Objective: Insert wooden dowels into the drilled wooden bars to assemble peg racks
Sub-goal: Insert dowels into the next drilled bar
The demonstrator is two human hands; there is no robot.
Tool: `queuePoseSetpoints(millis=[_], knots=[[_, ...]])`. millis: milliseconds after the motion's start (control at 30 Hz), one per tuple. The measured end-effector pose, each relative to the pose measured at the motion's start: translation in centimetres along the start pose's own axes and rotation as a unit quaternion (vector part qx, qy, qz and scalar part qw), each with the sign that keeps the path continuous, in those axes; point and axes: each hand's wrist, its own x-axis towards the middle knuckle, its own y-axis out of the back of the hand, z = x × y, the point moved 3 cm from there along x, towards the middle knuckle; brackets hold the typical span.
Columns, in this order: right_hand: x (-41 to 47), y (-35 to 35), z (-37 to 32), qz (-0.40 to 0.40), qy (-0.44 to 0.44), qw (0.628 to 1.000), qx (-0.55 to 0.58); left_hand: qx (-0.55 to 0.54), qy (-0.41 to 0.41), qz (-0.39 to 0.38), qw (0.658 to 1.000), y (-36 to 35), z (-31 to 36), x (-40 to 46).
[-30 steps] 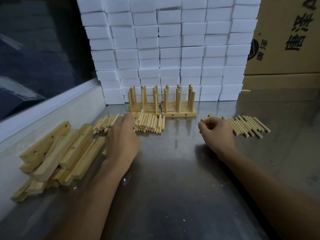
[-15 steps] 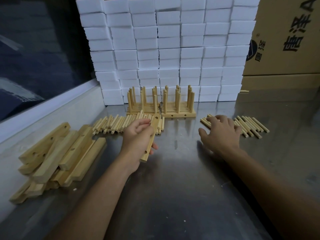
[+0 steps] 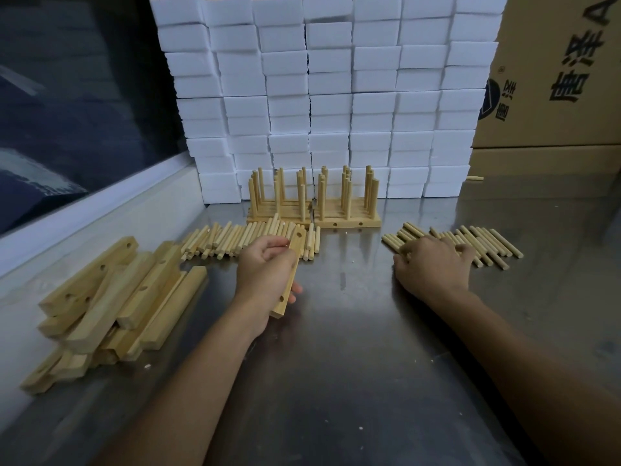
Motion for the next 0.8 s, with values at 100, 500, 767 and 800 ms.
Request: queuePoseSetpoints(millis=[100,500,767,800], knots=[[0.2,0.0,0.3,0.029,-0.008,0.999,0.03,0.001,0.0,-0.012,1.0,-0.2,-0.1,-0.1],[0.0,0.0,-1.3,0.052,0.05,0.962,0.265,-0.044,0.033,-0.024,0.998,-0.8,-0.6,0.1],[-0.6,-1.1,-3.1,-0.039,0.072,0.905,0.418,-0.031,0.015,-0.047,0.998,-0.9,-0.6,0.0],[-0.6,-1.2,-3.2,-0.039,0.066,0.901,0.427,-0.027,0.015,-0.048,0.998,-0.9,-0.6,0.0]])
